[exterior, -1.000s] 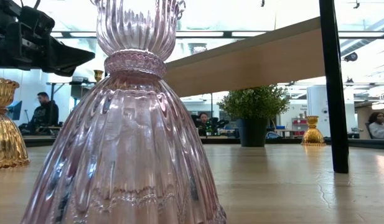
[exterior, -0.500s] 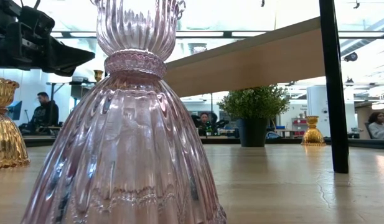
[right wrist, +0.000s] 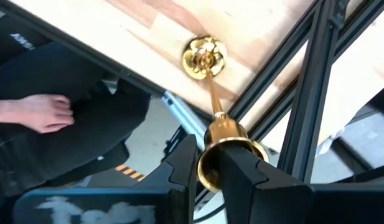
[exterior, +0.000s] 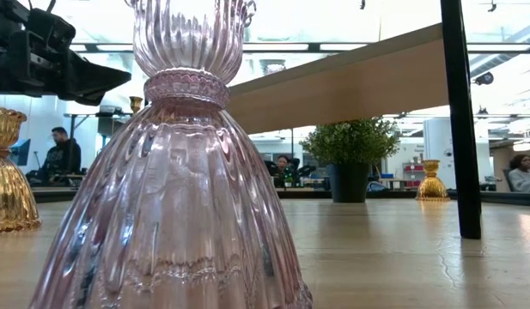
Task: Pick & Place candle stick holders
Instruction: Move the gold candle holder to the center of the table
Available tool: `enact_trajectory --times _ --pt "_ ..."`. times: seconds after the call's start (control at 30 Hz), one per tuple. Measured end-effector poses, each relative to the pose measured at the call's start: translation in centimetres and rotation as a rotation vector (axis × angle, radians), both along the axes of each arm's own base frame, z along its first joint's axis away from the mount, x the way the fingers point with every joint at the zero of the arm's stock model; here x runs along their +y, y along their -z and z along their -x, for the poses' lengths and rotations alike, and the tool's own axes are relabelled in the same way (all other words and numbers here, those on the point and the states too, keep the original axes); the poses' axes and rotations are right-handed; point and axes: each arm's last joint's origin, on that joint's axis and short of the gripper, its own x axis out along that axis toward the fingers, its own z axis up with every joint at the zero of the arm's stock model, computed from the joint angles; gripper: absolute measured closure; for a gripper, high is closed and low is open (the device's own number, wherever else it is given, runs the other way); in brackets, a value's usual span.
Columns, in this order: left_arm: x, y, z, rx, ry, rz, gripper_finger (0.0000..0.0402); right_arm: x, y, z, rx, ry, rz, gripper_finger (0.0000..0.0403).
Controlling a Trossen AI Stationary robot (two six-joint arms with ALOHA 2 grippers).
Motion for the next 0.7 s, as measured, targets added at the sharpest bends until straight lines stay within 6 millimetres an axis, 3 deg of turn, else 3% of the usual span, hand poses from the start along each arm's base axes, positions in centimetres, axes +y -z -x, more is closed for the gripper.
enact_trajectory --times 0.43,0.7 --pt "0.0 0.0 0.0 0.000 0.000 0.000 0.0383 0.0 0.5 0.0 0.007 -0.086 -0.001 0.0385" --pt "0.0 0.0 0.0 0.000 0.000 0.000 0.0383 -1.4 -0.6 -3.4 -0.159 -0.198 0.002 0.0390"
